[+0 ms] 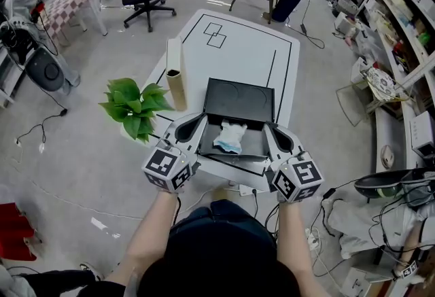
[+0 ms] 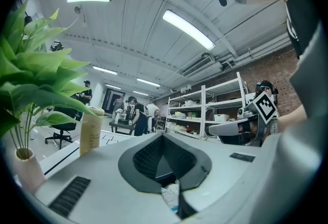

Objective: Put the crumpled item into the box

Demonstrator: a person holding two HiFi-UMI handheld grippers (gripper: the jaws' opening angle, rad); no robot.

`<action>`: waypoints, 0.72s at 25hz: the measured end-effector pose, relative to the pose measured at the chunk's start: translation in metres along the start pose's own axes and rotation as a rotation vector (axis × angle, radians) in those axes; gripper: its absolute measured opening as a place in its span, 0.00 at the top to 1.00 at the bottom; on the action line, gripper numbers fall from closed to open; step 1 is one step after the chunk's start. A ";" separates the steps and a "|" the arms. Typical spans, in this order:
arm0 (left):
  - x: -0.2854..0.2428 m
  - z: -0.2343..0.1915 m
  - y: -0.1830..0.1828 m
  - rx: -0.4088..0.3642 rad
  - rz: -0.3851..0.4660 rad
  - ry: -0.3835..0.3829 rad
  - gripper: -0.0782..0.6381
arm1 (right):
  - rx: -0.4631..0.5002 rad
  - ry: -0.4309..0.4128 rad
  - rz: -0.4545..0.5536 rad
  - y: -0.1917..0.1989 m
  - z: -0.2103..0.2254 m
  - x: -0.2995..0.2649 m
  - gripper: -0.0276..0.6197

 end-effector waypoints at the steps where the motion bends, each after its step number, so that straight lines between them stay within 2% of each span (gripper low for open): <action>1: 0.000 0.000 0.000 0.000 0.001 0.000 0.89 | 0.001 0.000 0.000 0.000 0.000 0.000 0.95; 18: 0.000 -0.004 0.000 0.003 0.008 -0.004 0.89 | 0.011 0.005 -0.002 -0.001 -0.001 -0.003 0.95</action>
Point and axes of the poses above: the fingertips, and each gripper's own axes: x backward along the fingers, z to its right, y out of its underside, the point moved 6 cm from there along x, backward along the fingers, and after that the axes turned 15 degrees about -y, right-handed, at the moved point
